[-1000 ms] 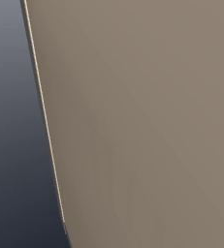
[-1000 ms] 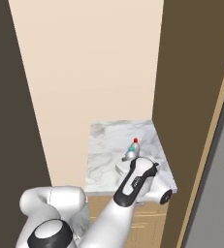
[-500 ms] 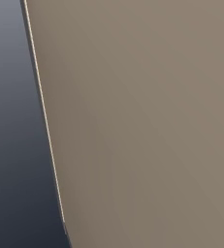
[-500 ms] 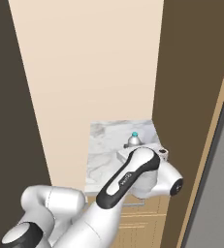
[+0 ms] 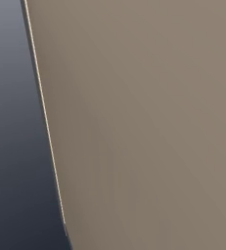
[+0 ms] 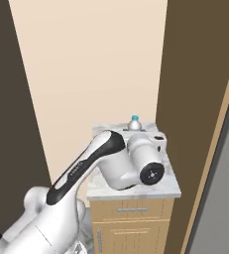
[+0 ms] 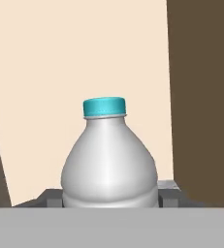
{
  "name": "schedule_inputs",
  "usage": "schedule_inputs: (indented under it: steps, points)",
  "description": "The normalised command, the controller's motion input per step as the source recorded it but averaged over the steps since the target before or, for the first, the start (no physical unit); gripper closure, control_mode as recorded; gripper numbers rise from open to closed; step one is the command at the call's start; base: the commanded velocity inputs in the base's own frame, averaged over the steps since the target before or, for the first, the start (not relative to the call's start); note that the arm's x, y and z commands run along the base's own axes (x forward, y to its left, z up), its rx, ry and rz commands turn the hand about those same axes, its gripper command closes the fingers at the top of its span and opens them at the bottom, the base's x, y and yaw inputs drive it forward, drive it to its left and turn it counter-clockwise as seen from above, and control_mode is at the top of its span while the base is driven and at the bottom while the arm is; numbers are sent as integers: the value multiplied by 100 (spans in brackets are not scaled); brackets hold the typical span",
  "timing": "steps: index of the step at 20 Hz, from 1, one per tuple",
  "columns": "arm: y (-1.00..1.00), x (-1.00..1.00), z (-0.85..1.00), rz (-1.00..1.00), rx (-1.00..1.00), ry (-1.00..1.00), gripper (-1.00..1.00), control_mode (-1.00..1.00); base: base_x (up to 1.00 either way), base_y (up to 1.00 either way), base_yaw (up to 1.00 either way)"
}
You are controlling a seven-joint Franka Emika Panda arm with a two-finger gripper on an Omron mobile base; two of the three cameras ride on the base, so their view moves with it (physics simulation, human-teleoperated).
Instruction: Take the bottled waters from the counter and place them in the freezer to freeze. Close the freezer door after placing the bottles.
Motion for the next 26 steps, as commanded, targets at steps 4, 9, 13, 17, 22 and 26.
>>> schedule_inputs:
  steps: [4, 9, 13, 17, 22, 26]
  points:
    - [36, -9, 88, -39, -9, 17, 100, -100, 0, 0, 0]
    - [50, -4, 62, -37, -1, 32, 100, -100, 0, 0, 0]
    - [45, -21, 37, -35, 0, 26, 100, -100, 0, 0, 0]
    - [30, -25, 9, -46, 0, 25, 100, -100, 0, 0, 0]
    - [26, -25, -1, -19, 1, 11, 100, -100, 0, 0, 0]
    - [4, -37, -13, 22, 8, 0, 100, -100, 0, 0, 0]
